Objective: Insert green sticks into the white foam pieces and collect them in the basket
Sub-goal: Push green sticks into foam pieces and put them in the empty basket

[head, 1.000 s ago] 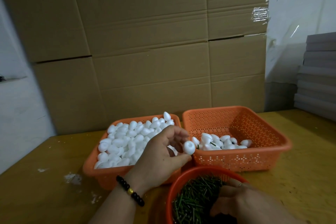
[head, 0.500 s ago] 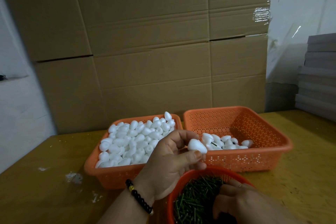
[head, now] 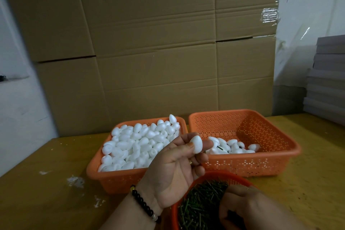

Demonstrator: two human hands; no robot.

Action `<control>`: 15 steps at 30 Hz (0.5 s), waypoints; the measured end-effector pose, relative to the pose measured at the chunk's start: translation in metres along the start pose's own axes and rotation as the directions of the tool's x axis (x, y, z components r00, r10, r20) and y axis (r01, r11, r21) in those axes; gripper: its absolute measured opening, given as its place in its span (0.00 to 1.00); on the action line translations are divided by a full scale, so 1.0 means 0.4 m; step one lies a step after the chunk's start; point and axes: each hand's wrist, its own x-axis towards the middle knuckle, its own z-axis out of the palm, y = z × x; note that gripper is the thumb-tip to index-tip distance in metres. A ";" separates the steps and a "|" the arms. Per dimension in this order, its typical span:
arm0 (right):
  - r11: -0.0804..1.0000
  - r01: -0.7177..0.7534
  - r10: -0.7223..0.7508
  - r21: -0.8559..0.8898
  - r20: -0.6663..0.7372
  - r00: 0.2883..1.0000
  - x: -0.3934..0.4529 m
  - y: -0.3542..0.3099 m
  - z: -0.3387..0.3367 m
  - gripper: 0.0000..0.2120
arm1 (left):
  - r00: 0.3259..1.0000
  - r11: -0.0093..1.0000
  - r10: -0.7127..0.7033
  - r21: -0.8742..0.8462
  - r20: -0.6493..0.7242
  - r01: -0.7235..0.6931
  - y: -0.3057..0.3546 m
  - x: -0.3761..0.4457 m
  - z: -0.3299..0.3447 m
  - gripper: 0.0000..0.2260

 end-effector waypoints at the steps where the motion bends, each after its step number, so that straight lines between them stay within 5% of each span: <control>1: 0.931 -0.284 0.286 0.231 0.026 0.958 0.017 -0.016 -0.012 0.08 | 1.000 1.000 -0.005 -0.002 -0.006 0.005 -0.002 0.001 0.000 0.10; 3: 0.912 -0.409 0.410 0.027 -0.034 0.912 0.000 0.011 -0.016 0.08 | 1.000 1.000 -0.018 -0.003 -0.013 0.017 -0.007 0.003 -0.001 0.12; 7: 0.893 -0.409 0.448 0.190 -0.273 0.851 0.017 -0.010 0.001 0.18 | 0.998 0.998 -0.059 -0.020 -0.012 0.059 -0.015 0.006 -0.005 0.15; 15: 0.878 -0.389 0.476 0.278 -0.440 0.761 0.013 -0.008 -0.021 0.12 | 0.987 0.988 -0.149 -0.042 -0.060 0.146 -0.036 0.020 -0.012 0.20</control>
